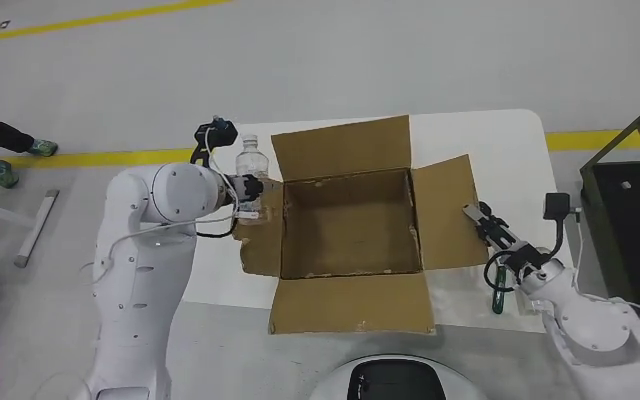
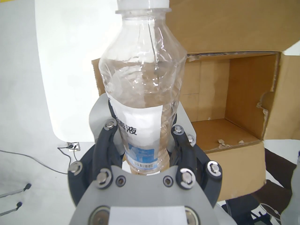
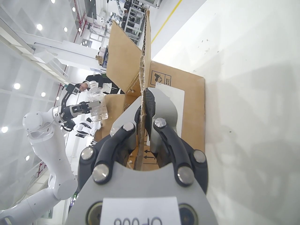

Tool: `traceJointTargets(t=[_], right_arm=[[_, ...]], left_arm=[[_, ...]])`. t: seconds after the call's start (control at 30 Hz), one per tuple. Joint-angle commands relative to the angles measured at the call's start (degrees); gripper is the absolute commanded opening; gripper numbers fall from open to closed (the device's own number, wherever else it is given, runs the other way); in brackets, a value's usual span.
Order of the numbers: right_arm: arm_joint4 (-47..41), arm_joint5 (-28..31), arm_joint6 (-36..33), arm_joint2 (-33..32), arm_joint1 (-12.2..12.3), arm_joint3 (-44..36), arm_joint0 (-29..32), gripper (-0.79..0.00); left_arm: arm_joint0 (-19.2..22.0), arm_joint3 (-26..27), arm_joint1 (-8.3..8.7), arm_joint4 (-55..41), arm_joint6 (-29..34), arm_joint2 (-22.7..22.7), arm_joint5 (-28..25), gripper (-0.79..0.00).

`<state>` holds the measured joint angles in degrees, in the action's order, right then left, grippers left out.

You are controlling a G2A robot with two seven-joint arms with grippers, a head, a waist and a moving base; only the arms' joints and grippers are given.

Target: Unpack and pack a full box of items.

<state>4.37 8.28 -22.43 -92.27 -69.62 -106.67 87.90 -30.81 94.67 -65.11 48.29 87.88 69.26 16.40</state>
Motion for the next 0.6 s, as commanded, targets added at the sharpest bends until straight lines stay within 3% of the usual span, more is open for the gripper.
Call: traceJointTargets(t=[0.0, 0.03, 0.07, 0.13, 0.27, 0.3, 0.57], right_arm=[[0.14, 0.40, 0.27, -0.25, 0.04, -0.30, -0.08, -0.483], [0.52, 0.51, 0.40, -0.49, 0.09, -0.48, -0.12, -0.422], [0.54, 0.59, 0.55, -0.65, 0.11, -0.59, -0.11, -0.422], [0.46, 0.81, 0.97, -1.18, 0.15, -0.78, -0.07, -0.028], [1.08, 1.61, 2.26, -2.93, 0.30, -1.53, 0.16, 0.000], [1.38, 1.99, 2.64, -3.63, 0.36, -1.99, 0.28, 0.000], [9.33, 3.33, 4.77, -8.81, 0.99, -6.84, 0.84, 0.000]], left_arm=[[1.28, 0.23, -0.36, -1.89, -0.24, -1.27, 0.24, -0.785], [1.84, 0.44, -0.54, -3.05, -0.15, -1.99, 0.15, -0.785], [2.38, 0.50, -0.67, -3.43, -0.18, -2.62, 0.18, -0.785], [3.23, 0.53, -0.91, -4.59, -0.22, -3.75, 0.22, -0.785], [4.57, 0.19, -1.40, -7.67, -0.50, -5.89, 0.51, -0.785], [5.22, 0.18, -1.46, -5.97, 0.12, -8.26, -0.11, -0.785], [7.47, -5.16, -2.09, -11.17, -0.07, -13.94, 0.09, -0.785]])
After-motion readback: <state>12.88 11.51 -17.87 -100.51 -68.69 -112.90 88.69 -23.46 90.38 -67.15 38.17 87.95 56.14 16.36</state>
